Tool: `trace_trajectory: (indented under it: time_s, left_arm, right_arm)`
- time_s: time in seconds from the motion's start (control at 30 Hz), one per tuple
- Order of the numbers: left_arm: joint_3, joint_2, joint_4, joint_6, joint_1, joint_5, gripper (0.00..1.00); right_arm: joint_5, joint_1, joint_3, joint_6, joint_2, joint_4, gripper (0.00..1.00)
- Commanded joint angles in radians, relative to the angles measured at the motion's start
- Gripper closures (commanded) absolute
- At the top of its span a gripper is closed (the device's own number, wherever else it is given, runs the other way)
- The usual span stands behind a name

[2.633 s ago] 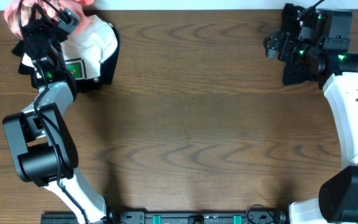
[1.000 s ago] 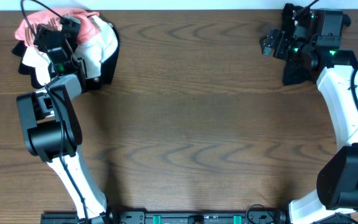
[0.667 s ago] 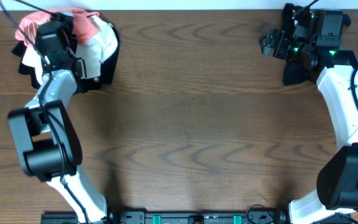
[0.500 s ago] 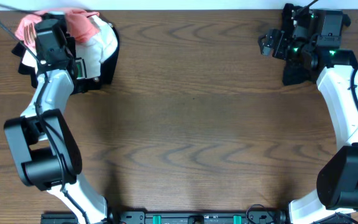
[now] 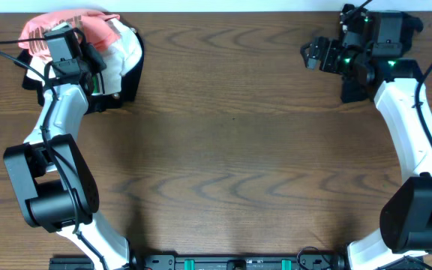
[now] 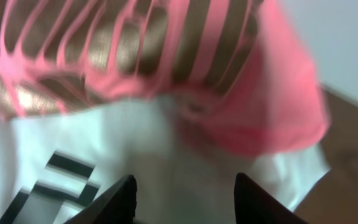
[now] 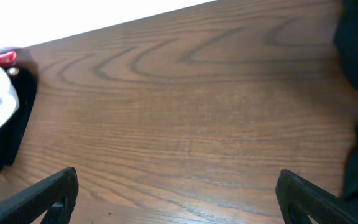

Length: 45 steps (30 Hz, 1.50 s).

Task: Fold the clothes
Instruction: 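Press the pink shirt flat on the stack with the left gripper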

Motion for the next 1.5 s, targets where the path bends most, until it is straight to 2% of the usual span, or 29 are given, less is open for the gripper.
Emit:
trace_trajectory:
  time_s: [0.0,0.07,0.2,0.33,0.5,0.77,1.47]
  left_arm:
    - [0.010,-0.034,0.034,-0.217,0.008,-0.054,0.49]
    - [0.010,-0.034,0.061,-0.317,0.007,-0.106,0.48]
    - [0.010,-0.033,0.132,-0.380,-0.002,-0.106,0.49]
    - [0.010,-0.033,0.179,-0.376,-0.029,-0.106,0.48]
    - [0.010,-0.031,0.219,-0.261,-0.070,-0.114,0.48]
    - [0.010,0.022,0.229,-0.312,-0.116,-0.252,0.50]
    - [0.010,0.246,0.558,-0.309,-0.154,-0.288,0.50]
  right_arm:
    - [-0.003,0.018,-0.001,-0.038,0.010,0.000,0.01]
    - [-0.003,0.020,-0.001,-0.046,0.010,0.000,0.01]
    - [-0.002,0.019,-0.001,-0.053,0.010,-0.003,0.01]
    - [-0.002,0.019,-0.001,-0.053,0.010,-0.004,0.01]
    - [0.005,0.020,-0.001,-0.053,0.010,-0.005,0.01]
    - [0.005,0.020,-0.001,-0.053,0.010,-0.016,0.01]
    - [0.016,0.019,-0.001,-0.069,0.010,-0.034,0.01]
